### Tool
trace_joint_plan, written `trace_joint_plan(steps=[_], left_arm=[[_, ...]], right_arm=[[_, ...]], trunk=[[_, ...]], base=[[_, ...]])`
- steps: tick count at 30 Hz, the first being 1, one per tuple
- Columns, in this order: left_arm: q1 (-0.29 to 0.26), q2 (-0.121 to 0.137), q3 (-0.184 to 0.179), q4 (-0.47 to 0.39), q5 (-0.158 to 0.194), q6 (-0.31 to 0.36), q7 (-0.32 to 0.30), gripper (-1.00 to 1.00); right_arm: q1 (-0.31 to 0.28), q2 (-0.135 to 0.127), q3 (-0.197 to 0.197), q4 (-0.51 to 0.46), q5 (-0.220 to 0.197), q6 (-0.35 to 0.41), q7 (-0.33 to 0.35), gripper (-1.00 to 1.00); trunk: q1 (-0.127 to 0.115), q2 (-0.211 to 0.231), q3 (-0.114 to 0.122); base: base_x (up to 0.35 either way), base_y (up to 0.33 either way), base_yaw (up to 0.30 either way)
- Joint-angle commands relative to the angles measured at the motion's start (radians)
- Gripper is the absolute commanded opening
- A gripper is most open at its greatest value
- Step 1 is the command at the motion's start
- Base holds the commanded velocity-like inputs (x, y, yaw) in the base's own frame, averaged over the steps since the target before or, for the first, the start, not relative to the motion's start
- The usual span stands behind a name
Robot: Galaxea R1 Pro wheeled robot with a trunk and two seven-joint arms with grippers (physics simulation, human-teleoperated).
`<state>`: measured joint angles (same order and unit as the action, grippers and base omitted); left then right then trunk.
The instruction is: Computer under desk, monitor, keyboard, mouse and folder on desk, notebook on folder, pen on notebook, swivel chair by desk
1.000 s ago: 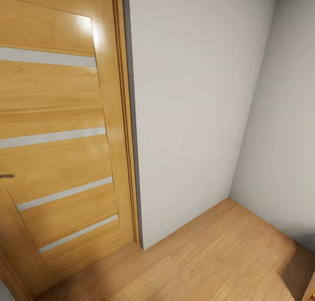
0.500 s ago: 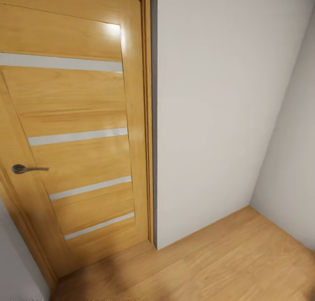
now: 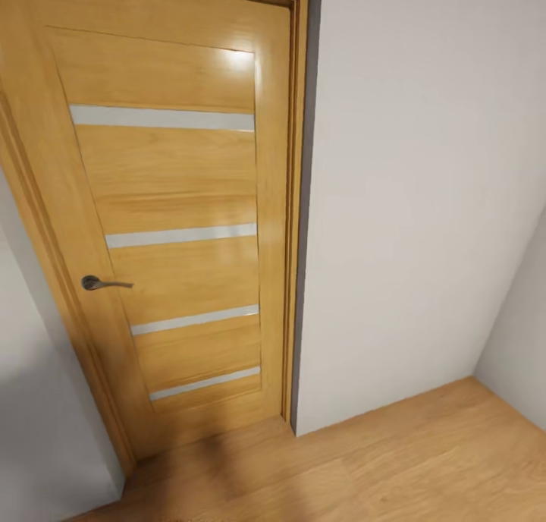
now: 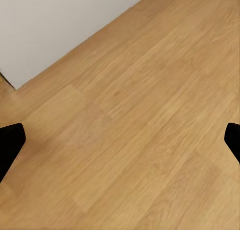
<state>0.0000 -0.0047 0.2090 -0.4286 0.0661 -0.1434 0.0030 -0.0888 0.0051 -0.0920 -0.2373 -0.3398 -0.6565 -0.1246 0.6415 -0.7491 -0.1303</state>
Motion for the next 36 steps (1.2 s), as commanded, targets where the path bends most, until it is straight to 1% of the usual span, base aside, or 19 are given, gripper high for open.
trace_joint_plan(steps=[1,2,3,6,11,14,15,16,18,22,29,36], left_arm=[[0.000,0.002,0.002,0.004,0.012,-0.001,0.001,1.00],[0.000,0.005,0.003,0.007,0.017,-0.002,0.001,1.00],[0.000,0.010,0.004,0.016,0.030,-0.003,0.001,1.00],[0.000,0.016,0.005,0.025,0.034,-0.011,0.001,1.00],[0.000,0.043,0.006,0.058,0.038,-0.023,0.002,1.00],[0.000,0.048,0.006,0.071,0.039,-0.031,0.002,1.00],[0.000,0.048,0.006,0.083,0.039,-0.057,0.002,1.00],[0.000,0.048,0.006,0.089,0.039,-0.070,0.002,1.00],[0.000,0.048,0.006,0.110,0.039,-0.132,0.003,1.00],[0.000,0.050,0.006,0.145,0.039,-0.177,0.003,1.00],[0.000,0.052,0.007,0.163,0.040,-0.206,0.003,1.00],[0.000,0.049,0.007,0.179,0.038,-0.212,0.002,1.00]], right_arm=[[-0.004,0.000,-0.005,0.000,0.004,-0.002,-0.001,1.00],[-0.007,0.000,-0.005,0.000,0.004,-0.002,-0.001,1.00],[-0.017,-0.001,-0.005,0.000,0.004,-0.002,-0.001,1.00],[-0.021,0.000,-0.005,0.003,0.007,-0.003,-0.001,1.00],[-0.024,-0.003,-0.004,0.026,0.011,-0.004,-0.001,1.00],[-0.024,-0.013,-0.003,0.036,0.011,-0.004,-0.001,1.00],[-0.025,-0.023,-0.003,0.039,0.011,-0.004,-0.001,1.00],[-0.025,-0.025,-0.003,0.039,0.011,-0.005,-0.001,1.00],[-0.025,-0.030,-0.002,0.039,0.012,-0.006,-0.001,1.00],[-0.025,-0.033,0.000,0.039,0.013,-0.006,0.000,1.00],[-0.025,-0.034,0.001,0.037,0.013,-0.006,0.000,1.00],[-0.025,-0.035,0.001,0.040,0.013,-0.006,-0.001,1.00]], trunk=[[-0.004,0.006,0.002],[-0.008,0.013,0.005],[-0.011,0.020,0.008],[-0.023,0.041,0.018],[-0.042,0.076,0.033],[-0.054,0.097,0.041],[-0.057,0.104,0.043],[-0.061,0.111,0.045],[-0.069,0.125,0.049],[-0.084,0.153,0.057],[-0.084,0.153,0.046],[-0.084,0.153,0.035]], base=[[0.000,0.000,0.285],[0.000,0.000,0.286],[0.000,0.000,0.286],[0.000,0.000,0.286],[0.000,0.000,0.272],[0.000,0.000,0.189],[0.000,0.000,0.147],[0.000,0.000,0.142],[0.000,0.000,0.132],[0.000,0.000,0.109],[0.000,0.000,0.020],[0.000,0.000,0.001]])
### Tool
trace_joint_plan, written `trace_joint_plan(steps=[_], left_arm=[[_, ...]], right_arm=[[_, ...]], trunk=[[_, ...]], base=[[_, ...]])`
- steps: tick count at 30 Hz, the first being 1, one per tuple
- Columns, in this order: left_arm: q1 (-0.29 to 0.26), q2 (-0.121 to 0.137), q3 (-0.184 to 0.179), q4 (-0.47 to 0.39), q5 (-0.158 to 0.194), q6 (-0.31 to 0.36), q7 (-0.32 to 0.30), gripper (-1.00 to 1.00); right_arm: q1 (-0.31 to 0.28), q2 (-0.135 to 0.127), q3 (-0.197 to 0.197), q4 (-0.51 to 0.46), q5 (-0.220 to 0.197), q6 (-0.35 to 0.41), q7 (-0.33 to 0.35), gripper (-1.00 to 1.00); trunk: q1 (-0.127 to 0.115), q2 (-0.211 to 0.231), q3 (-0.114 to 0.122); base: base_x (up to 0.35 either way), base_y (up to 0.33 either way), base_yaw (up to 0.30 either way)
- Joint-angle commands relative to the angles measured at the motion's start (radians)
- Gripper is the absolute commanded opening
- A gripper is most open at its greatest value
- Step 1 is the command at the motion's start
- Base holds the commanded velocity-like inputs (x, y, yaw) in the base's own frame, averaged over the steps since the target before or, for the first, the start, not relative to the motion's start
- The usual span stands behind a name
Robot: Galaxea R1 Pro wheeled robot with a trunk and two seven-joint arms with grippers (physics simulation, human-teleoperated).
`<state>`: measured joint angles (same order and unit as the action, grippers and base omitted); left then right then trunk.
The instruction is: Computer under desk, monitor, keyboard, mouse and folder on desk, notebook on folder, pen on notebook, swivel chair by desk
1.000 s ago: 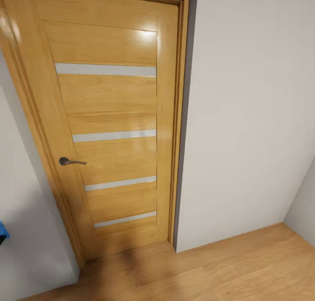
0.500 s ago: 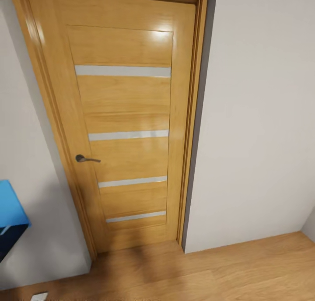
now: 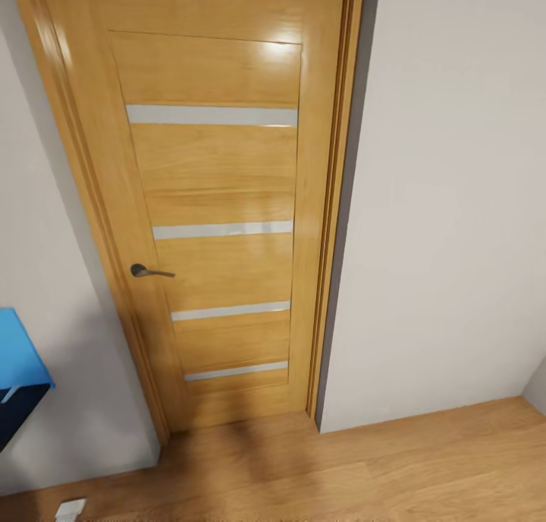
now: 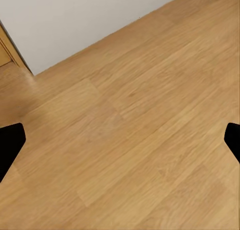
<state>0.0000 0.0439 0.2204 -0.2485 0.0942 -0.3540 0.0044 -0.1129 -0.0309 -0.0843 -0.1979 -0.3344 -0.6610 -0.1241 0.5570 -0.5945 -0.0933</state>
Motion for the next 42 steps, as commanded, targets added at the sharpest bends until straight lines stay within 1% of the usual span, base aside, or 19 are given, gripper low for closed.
trace_joint_plan(steps=[1,4,6,12,16,19,28,37,40,42], left_arm=[[0.000,0.000,-0.005,0.001,0.009,-0.007,0.000,1.00],[0.000,0.001,-0.005,0.007,0.010,-0.030,0.000,1.00],[0.000,0.004,-0.004,0.025,0.010,-0.039,0.000,1.00],[0.000,0.004,-0.006,0.036,0.009,-0.043,0.000,1.00],[0.000,0.005,-0.005,0.037,0.010,-0.042,0.000,1.00],[0.000,0.007,-0.004,0.038,0.010,-0.042,0.000,1.00],[0.000,0.006,-0.005,0.058,0.009,-0.040,0.000,1.00],[0.000,0.007,-0.006,0.067,0.010,-0.042,0.000,1.00],[0.000,0.005,-0.007,0.062,0.009,-0.048,0.000,1.00],[0.000,0.003,-0.007,0.042,0.008,-0.067,0.000,1.00]], right_arm=[[-0.001,0.000,-0.007,0.001,0.007,-0.002,-0.002,1.00],[-0.001,-0.001,-0.008,0.004,0.006,-0.002,-0.002,1.00],[0.000,-0.001,-0.008,0.006,0.006,-0.002,-0.002,1.00],[0.000,-0.001,-0.008,0.007,0.007,-0.009,-0.002,1.00],[-0.001,-0.001,-0.007,0.008,0.007,-0.040,-0.002,1.00],[-0.001,0.001,-0.006,0.008,0.008,-0.050,-0.002,1.00],[-0.001,0.002,-0.006,0.009,0.008,-0.051,-0.002,1.00],[-0.001,-0.001,-0.006,0.035,0.006,-0.052,-0.002,1.00],[-0.001,-0.009,-0.008,0.030,0.006,-0.052,-0.002,1.00],[-0.001,-0.013,-0.008,0.023,0.006,-0.052,-0.002,1.00]], trunk=[[0.000,-0.001,-0.003],[0.000,-0.001,-0.008],[0.000,-0.001,-0.011],[0.000,-0.001,-0.020],[0.000,-0.001,-0.025],[0.000,-0.001,-0.025],[0.000,-0.001,-0.025],[0.000,-0.001,-0.025],[0.000,-0.001,-0.025],[0.000,-0.001,-0.025]], base=[[0.000,0.000,0.000],[0.000,0.000,0.032],[-0.050,0.000,0.080],[-0.253,0.000,0.101],[-0.319,-0.001,0.116],[-0.081,-0.121,0.021],[-0.003,-0.021,0.256],[0.000,0.000,0.277],[0.000,0.000,0.278],[0.000,0.000,0.278]])
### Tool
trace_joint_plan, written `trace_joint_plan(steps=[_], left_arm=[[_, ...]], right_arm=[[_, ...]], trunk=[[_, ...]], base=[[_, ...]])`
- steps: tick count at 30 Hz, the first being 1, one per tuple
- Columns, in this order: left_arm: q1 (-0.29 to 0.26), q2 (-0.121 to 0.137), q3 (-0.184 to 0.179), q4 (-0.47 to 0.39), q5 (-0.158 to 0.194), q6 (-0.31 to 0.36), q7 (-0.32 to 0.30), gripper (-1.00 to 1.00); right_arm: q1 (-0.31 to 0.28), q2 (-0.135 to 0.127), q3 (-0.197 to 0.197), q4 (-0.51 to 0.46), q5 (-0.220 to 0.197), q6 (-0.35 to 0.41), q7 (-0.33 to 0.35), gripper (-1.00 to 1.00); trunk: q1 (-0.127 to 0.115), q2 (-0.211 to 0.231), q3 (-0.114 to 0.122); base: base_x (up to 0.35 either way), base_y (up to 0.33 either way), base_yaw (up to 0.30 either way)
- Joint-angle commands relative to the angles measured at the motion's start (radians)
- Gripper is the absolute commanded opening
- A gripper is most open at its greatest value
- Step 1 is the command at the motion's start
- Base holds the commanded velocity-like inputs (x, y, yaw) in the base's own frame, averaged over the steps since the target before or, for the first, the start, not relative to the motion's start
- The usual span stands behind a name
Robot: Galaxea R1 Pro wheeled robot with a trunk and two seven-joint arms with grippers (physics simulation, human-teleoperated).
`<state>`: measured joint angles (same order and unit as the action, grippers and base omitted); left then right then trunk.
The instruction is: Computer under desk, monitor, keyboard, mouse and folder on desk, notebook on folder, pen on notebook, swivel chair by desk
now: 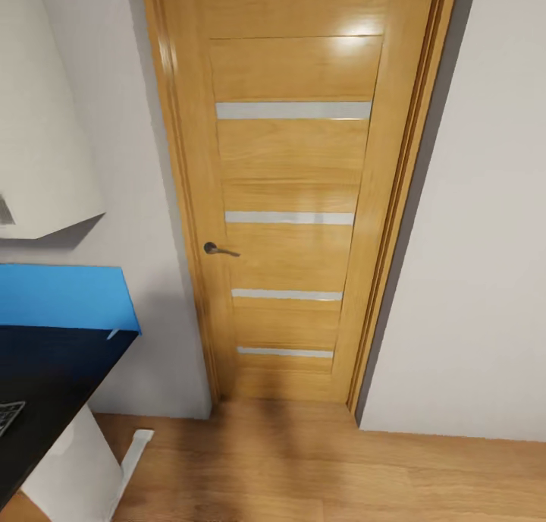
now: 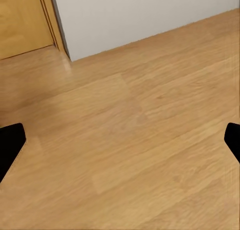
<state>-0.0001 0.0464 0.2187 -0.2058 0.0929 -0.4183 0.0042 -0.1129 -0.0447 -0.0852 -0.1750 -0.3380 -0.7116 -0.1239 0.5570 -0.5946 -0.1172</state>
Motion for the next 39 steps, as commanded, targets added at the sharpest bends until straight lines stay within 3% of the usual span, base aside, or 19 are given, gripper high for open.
trace_joint_plan(steps=[1,7,11,17,23,27,34,39], left_arm=[[0.000,-0.001,-0.006,-0.024,0.009,-0.016,0.000,1.00],[0.000,-0.003,-0.006,-0.199,0.008,-0.025,0.002,1.00],[0.000,-0.006,-0.006,-0.292,0.009,0.020,0.003,1.00],[0.000,-0.044,-0.007,-0.420,0.008,0.148,0.005,1.00],[0.000,-0.060,-0.009,-0.426,0.007,0.176,0.002,1.00],[0.000,-0.059,-0.010,-0.379,0.003,0.172,-0.004,1.00],[0.000,-0.049,-0.008,-0.371,0.003,0.174,-0.003,1.00],[0.000,-0.057,-0.013,-0.371,0.002,0.172,-0.002,1.00]], right_arm=[[-0.001,-0.002,-0.008,-0.016,0.011,-0.002,-0.003,1.00],[-0.002,-0.004,-0.008,-0.110,0.016,-0.004,-0.046,1.00],[-0.016,-0.001,-0.007,-0.119,0.046,-0.004,-0.058,1.00],[-0.033,0.005,-0.006,-0.126,0.112,-0.003,-0.064,1.00],[-0.048,0.003,-0.006,-0.125,0.123,-0.002,-0.064,1.00],[-0.051,0.002,-0.005,-0.120,0.129,-0.002,-0.062,1.00],[-0.051,-0.013,-0.005,-0.118,0.140,-0.005,-0.063,1.00],[-0.051,-0.014,-0.004,-0.115,0.143,-0.006,-0.062,1.00]], trunk=[[0.000,-0.001,-0.002],[0.000,-0.001,-0.004],[0.000,-0.001,-0.006],[0.000,-0.001,-0.010],[0.000,-0.001,-0.015],[0.000,-0.001,-0.018],[0.000,-0.001,-0.025],[0.000,-0.001,-0.030]], base=[[0.000,0.000,0.278],[0.000,0.000,0.272],[0.000,0.000,0.261],[0.000,0.000,0.257],[0.000,0.000,0.250],[0.000,0.000,0.234],[-0.129,-0.077,0.224],[-0.210,-0.147,0.214]])
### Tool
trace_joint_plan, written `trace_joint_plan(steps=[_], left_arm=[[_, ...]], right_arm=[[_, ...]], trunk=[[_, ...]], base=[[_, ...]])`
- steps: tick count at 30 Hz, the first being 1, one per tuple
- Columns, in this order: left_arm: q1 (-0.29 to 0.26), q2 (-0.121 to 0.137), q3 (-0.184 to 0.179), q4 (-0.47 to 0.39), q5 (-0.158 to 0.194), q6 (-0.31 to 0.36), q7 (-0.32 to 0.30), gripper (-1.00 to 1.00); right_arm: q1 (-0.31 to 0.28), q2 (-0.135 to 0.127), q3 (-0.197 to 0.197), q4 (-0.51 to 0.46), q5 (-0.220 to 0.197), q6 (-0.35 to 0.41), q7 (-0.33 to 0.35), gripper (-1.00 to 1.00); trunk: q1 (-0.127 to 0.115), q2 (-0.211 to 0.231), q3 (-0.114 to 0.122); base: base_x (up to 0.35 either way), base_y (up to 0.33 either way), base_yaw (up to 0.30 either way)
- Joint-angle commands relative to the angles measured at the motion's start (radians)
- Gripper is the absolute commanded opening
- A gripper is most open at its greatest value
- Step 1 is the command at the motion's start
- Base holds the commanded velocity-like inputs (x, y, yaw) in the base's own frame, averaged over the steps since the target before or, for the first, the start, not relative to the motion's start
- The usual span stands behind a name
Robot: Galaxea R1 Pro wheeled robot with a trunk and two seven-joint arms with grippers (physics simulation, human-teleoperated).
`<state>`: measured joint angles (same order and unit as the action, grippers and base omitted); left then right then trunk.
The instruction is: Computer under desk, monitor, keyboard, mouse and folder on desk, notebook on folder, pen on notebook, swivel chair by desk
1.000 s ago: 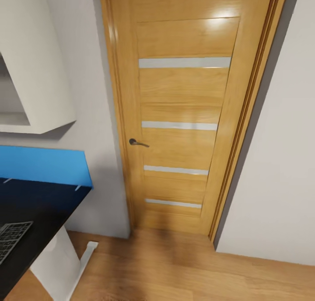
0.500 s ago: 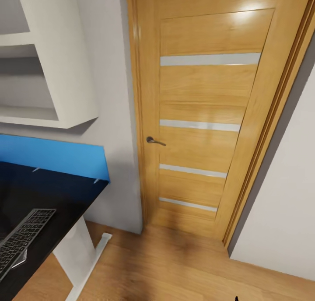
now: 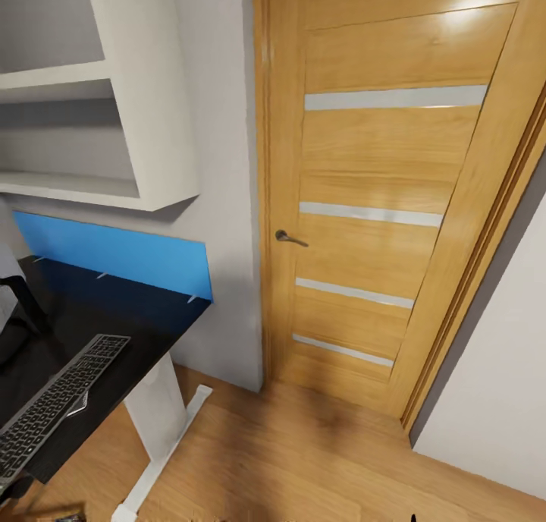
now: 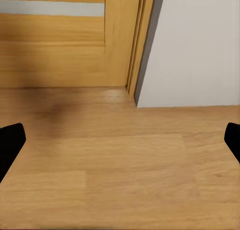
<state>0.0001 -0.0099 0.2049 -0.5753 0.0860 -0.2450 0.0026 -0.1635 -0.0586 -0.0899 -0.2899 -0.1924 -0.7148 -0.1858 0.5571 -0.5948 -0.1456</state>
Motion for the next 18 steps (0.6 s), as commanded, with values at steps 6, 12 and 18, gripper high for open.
trace_joint_plan(steps=[6,12,18], left_arm=[[0.000,-0.001,0.001,-0.002,0.011,-0.003,0.002,1.00],[0.000,-0.002,0.005,-0.003,0.013,-0.008,0.004,1.00],[0.000,-0.001,0.005,-0.001,0.012,-0.048,0.005,1.00]], right_arm=[[-0.001,0.001,0.001,0.021,0.000,-0.002,0.000,1.00],[-0.001,0.003,0.002,0.029,0.000,0.001,0.003,1.00],[-0.001,0.002,0.002,0.041,-0.001,0.002,0.003,1.00]], trunk=[[0.000,-0.001,-0.008],[0.000,-0.001,-0.014],[0.000,-0.001,-0.020]], base=[[-0.039,-0.029,0.214],[-0.004,-0.003,0.214],[0.000,0.000,0.214]])
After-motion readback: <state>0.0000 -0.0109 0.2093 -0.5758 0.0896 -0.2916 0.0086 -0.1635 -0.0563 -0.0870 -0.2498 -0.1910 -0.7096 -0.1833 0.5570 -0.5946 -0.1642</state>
